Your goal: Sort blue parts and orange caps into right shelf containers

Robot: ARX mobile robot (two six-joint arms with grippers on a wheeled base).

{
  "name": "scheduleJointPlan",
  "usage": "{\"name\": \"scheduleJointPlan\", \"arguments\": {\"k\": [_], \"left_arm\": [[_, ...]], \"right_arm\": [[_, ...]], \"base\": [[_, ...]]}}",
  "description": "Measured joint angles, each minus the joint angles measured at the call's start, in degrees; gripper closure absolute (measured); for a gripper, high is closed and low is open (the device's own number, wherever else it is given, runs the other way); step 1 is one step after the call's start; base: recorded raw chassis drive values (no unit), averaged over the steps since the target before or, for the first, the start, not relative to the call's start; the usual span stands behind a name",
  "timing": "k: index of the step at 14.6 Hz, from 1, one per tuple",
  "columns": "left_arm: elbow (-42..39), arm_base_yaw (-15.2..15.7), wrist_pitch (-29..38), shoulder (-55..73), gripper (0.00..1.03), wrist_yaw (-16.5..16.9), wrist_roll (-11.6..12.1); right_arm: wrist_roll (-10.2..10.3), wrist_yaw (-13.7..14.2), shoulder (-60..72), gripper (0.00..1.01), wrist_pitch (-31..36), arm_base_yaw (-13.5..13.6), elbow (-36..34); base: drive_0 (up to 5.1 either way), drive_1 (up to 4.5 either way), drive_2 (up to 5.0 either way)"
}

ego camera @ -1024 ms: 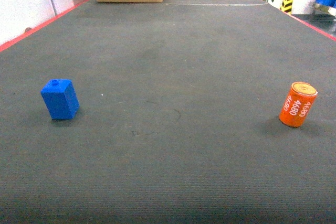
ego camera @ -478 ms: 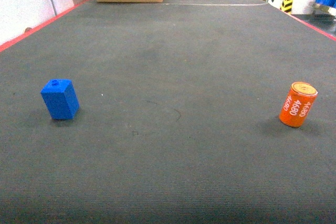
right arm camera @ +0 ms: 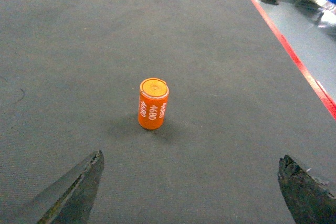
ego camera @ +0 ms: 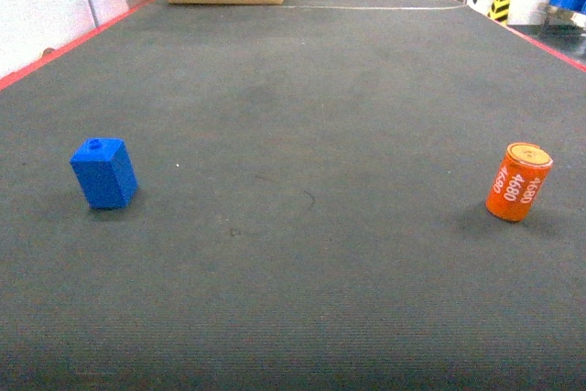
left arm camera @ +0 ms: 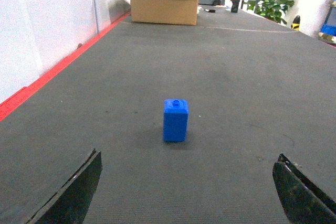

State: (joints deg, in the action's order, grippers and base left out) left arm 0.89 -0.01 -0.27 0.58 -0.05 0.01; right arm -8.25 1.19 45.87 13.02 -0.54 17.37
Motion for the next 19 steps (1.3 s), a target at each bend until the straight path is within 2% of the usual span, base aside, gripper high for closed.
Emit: {"name": "scheduleJointPlan", "arguments": {"k": [3,5,8,10,11,14,19], "left_arm": [[0.0,0.0,0.0,0.0,0.05,0.0,0.0],[0.0,0.0,0.0,0.0,0.05,0.0,0.0],[0.0,0.0,0.0,0.0,0.05,0.0,0.0],[0.0,0.0,0.0,0.0,0.05,0.0,0.0],[0.0,0.0,0.0,0.0,0.05,0.0,0.0],[0.0,0.0,0.0,0.0,0.05,0.0,0.0],[0.0,0.0,0.0,0.0,0.05,0.0,0.0]], "right_arm": [[2.4,-3.9,22.4,0.03,1.9,-0.2,12.3],[4.4,-5.4,39.2,0.03,0.0,1.3,25.7],[5.3,-5.4,52.6,0.03,-3.0,1.8,37.7],[4.5,-3.2,60.5,0.03,-4.0,1.8,45.5],[4.5,-3.8,64.6,0.03,-5.9,1.7,49.8],[4.5,-4.4,72.6,0.03,-8.6,1.5,58.4],[6.5,-3.6,83.5,0.03,-12.8,0.5,70.2]], "base": [[0.0,0.00,0.0],[0.0,0.00,0.0],[0.0,0.00,0.0],[0.0,0.00,0.0],[0.0,0.00,0.0],[0.0,0.00,0.0],[0.0,0.00,0.0]]}}
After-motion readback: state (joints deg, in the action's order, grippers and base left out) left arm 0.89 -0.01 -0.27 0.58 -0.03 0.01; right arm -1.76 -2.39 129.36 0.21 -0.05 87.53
